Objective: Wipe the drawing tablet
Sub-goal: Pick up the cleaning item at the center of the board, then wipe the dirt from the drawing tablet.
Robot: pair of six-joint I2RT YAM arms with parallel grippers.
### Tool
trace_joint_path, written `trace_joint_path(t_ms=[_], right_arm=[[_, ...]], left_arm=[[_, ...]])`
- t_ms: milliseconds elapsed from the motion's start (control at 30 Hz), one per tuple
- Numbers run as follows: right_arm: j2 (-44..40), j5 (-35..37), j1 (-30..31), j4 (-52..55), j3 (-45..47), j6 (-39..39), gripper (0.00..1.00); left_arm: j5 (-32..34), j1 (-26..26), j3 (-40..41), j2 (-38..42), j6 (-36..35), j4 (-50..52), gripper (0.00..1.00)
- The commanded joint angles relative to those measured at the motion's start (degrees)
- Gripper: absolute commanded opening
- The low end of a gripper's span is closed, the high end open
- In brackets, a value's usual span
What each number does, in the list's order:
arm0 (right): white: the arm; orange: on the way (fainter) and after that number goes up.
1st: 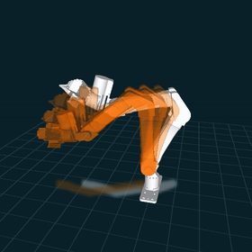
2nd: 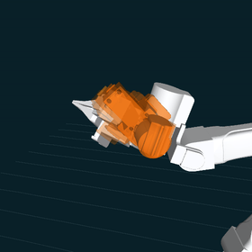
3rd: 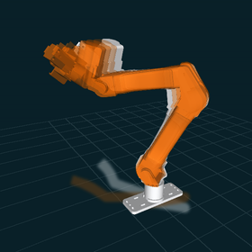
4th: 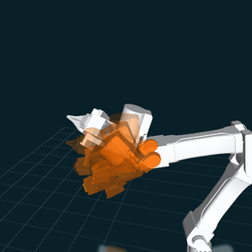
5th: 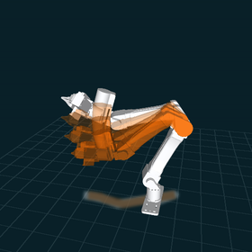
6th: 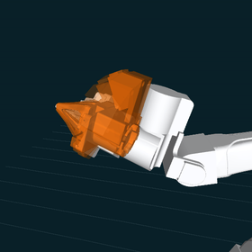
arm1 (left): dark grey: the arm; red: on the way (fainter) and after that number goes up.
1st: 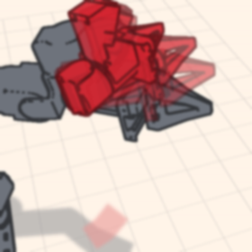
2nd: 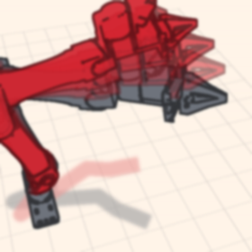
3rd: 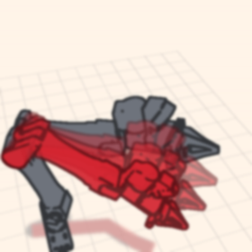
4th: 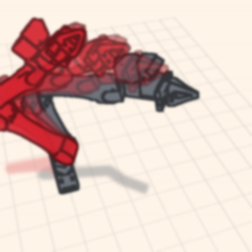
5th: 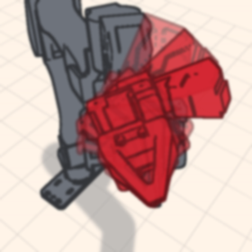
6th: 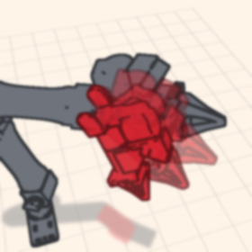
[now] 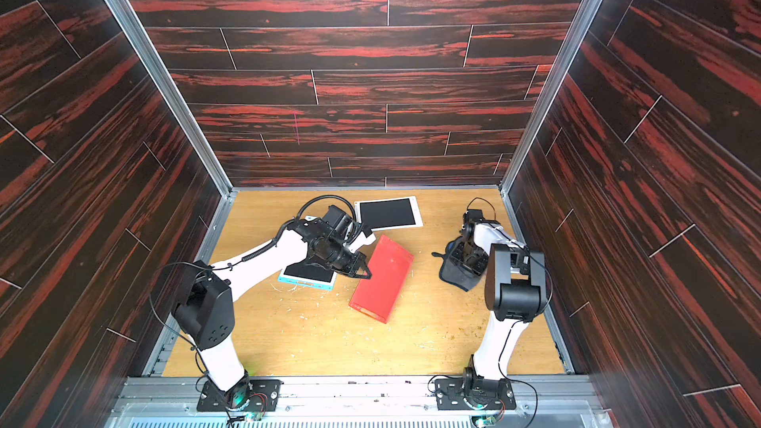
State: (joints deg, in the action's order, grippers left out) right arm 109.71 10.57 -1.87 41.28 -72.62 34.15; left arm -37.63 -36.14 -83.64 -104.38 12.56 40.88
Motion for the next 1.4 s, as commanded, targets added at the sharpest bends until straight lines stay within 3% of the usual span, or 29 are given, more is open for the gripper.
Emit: trace_joint_path(t_ms=[0, 33, 167, 300, 400, 533, 633, 767, 1000, 1367], right_arm=[[-1.4, -1.18, 0.24, -1.0, 2.17, -0.49, 0.06], [-3.02, -0.84, 0.27, -1.06, 2.58, -0.72, 0.0], [-12.65, 1.47, 3.15, 0.43, 2.99, -4.45, 0.0], [-18.21, 9.91, 15.04, 7.41, 0.46, -8.54, 0.0], [-17.49, 13.33, 23.17, 11.87, -0.11, -7.61, 0.0], [-15.99, 14.19, 29.56, 13.81, 0.61, -5.54, 0.0], [-15.31, 16.2, 32.28, 13.46, 1.39, -4.1, 0.0], [-10.51, 12.94, 34.16, 10.57, 0.75, -4.35, 0.0], [-0.25, -3.43, 38.15, 4.41, -4.53, -5.08, 0.0], [-1.83, -38.07, 38.06, -6.02, -13.28, -3.01, 0.0]], left_arm=[[-0.93, 0.36, 1.38, 0.79, 2.17, 0.23, 0.0], [-1.26, 0.49, 2.59, 1.09, 3.17, -0.96, 0.0], [-2.94, 0.98, 8.17, 1.81, 8.35, -7.31, 0.0], [-2.37, 1.09, 9.98, 1.02, 13.04, -11.2, 0.0], [-0.23, 1.07, 9.58, -0.47, 14.17, -10.16, 0.0], [2.08, 1.06, 9.01, -2.44, 15.0, -8.46, 0.0], [3.4, 1.09, 9.65, -2.84, 15.44, -9.01, 0.0], [3.74, 1.07, 9.97, -3.58, 15.61, -9.48, 0.0], [3.33, 1.07, 10.16, -4.82, 14.9, -9.5, 0.0], [3.73, 1.07, 10.39, -4.28, 15.15, -10.24, 0.0]])
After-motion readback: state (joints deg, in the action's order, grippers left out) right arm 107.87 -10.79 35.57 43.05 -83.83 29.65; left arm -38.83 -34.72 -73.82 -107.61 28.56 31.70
